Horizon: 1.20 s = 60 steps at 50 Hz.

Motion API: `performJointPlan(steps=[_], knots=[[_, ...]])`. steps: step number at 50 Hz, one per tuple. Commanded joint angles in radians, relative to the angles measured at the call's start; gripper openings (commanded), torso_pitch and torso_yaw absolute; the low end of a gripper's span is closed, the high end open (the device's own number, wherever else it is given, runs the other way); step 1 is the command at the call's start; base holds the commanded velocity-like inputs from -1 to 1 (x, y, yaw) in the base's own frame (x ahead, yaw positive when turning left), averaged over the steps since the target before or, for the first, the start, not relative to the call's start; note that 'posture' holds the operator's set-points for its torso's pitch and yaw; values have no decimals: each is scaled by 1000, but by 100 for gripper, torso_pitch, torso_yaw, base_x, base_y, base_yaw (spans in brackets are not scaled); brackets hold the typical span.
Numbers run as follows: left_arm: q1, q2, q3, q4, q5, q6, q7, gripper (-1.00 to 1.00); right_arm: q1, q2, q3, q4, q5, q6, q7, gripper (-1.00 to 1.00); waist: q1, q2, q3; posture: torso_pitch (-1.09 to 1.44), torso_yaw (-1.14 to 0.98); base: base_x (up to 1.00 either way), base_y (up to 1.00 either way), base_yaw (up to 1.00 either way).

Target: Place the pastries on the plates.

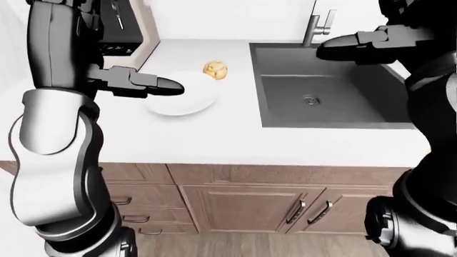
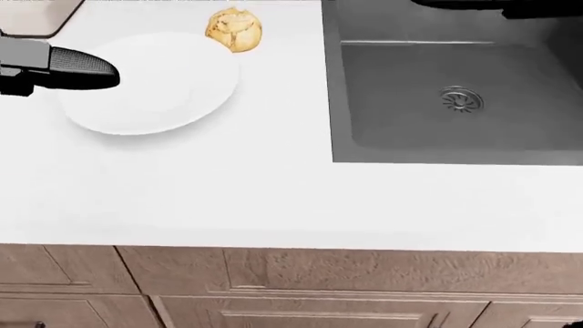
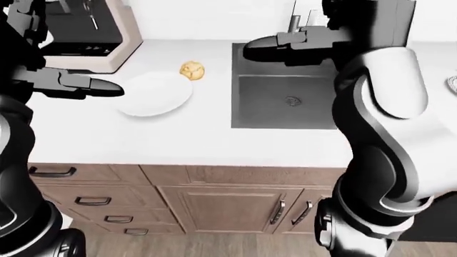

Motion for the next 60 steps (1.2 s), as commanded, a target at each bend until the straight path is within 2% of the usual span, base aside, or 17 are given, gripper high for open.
performJointPlan(steps=[1, 9, 13, 14, 24, 30, 33, 34, 37, 43, 45, 46, 47, 49, 51, 55, 60], knots=[[-16, 9, 14, -25, 2, -24, 10, 100, -51, -14, 0, -2, -14, -19, 15, 100, 0, 0, -25, 0, 0, 0, 0, 0], [-7, 8, 16, -29, -4, -26, 18, 100, -211, -19, 46, 195, -84, -81, 86, 100, -3, 3, -18, 0, 0, 0, 0, 0], [1, 9, 16, -33, -6, -27, 17, 100, -222, 8, 56, 236, -117, -117, 115, 100, -3, 5, -16, 0, 0, 0, 0, 0], [2, 11, 20, -35, -7, -25, 17, 100, -226, 9, 63, 240, -132, -118, 117, 100, 3, 10, -36, 0, 0, 0, 0, 27], [9, 19, 21, -42, -7, -24, 17, 100, -239, 33, 55, 240, -150, -123, 138, 100, 11, 14, -16, 0, 0, 0, 0, 42], [-6, 29, 24, -46, -8, -7, 12, 100, -234, 39, 49, 222, -139, -113, 133, 100, -1, 53, -14, 0, 0, 0, 0, 48], [-13, 34, 28, -45, -9, -2, 10, 100, -245, 35, 51, 228, -139, -112, 133, 100, 6, 65, -27, 0, 0, 0, 0, 48], [-13, 35, 32, -49, -11, 3, 9, 100, -244, 35, 52, 233, -140, -116, 135, 100, 0, 78, -26, 0, 0, 0, 0, 48], [-15, 45, 38, -57, -14, 14, 7, 100, -237, 38, 53, 231, -143, -121, 132, 100, 7, 58, -29, 0, 0, 0, 0, 48], [-9, 40, 33, -56, -15, 8, 14, 100, -233, 38, 53, 228, -148, -122, 134, 100, -3, 4, -11, 0, 0, 0, 0, 49], [-4, 41, 34, -61, -16, 9, 13, 100, -233, 39, 55, 230, -152, -124, 133, 100, -2, -34, -16, 0, 0, 0, 0, 50], [-2, 41, 36, -64, -16, 10, 12, 100, -232, 40, 57, 232, -155, -127, 134, 100, -1, -69, -29, 0, 0, 0, 0, 50], [3, 42, 41, -68, -17, 11, 12, 100, -230, 40, 60, 234, -160, -130, 135, 100, -5, -51, -26, 0, 0, 0, 0, 49], [6, 44, 43, -70, -18, 11, 12, 100, -230, 43, 57, 240, -164, -134, 132, 100, 4, -57, -16, 0, 0, 0, 0, 50], [8, 44, 42, -69, -19, 9, 14, 100, -232, 45, 58, 239, -165, -133, 132, 100, 10, -45, -25, 0, 0, 0, 0, 49], [13, 43, 42, -72, -20, 9, 16, 100, -237, 49, 53, 233, -156, -120, 131, 100, 12, -13, -19, 0, 0, 0, 0, 43], [19, 42, 42, -77, -20, 11, 17, 100, -246, 44, 57, 250, -180, -124, 133, 100, -19, 58, -13, 0, 0, 0, 0, 15]])
